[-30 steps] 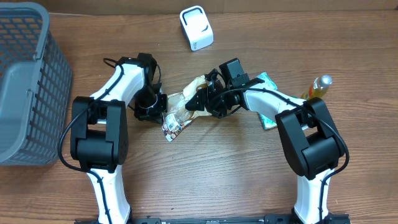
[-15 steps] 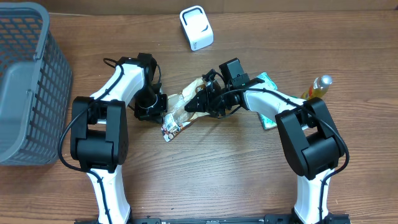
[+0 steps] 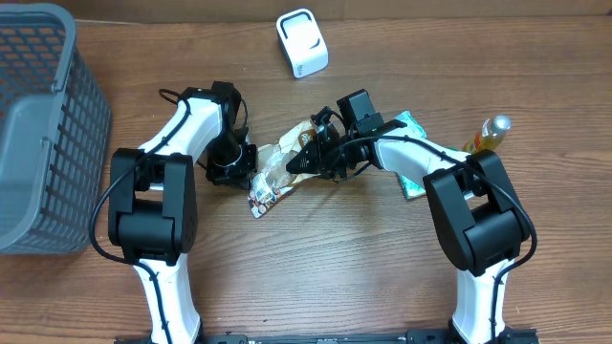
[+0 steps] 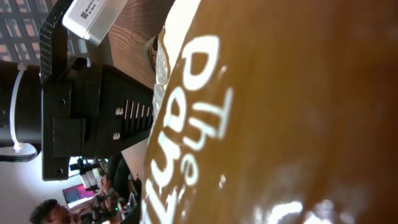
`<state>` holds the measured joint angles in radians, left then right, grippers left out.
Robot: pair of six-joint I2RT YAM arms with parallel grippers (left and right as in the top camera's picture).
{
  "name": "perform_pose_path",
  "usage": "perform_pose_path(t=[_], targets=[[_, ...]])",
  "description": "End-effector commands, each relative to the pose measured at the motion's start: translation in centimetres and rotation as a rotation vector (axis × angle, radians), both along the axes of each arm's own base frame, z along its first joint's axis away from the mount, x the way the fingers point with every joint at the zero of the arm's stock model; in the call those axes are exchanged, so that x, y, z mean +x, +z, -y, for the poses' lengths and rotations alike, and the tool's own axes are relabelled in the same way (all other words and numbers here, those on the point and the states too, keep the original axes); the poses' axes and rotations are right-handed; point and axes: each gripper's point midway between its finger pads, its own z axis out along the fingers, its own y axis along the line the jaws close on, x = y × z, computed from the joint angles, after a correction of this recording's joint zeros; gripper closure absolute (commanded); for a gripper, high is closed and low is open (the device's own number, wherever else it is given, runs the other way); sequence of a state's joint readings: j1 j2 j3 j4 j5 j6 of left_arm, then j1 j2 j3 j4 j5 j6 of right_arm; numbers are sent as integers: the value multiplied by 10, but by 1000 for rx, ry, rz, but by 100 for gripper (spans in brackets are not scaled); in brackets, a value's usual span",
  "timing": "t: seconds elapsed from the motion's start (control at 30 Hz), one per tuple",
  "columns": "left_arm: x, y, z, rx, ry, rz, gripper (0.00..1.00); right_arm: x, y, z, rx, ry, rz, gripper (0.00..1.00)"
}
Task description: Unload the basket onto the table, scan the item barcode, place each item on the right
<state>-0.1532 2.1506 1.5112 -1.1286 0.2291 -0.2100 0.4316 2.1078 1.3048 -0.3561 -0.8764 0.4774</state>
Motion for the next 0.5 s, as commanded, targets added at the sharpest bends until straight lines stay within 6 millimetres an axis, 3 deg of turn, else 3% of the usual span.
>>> perform_pose_path(t=[0.0,0.3,0.47], targets=[[1,0,-2,20,-3,18,93,-6,-5,0,19,35,3,82],[5,3,-5,11,-28,34,96,-8,-2,0,26,83,63,82],[19,21,-17,8,11,54,96,-6,13,-1,43,112,141,83]])
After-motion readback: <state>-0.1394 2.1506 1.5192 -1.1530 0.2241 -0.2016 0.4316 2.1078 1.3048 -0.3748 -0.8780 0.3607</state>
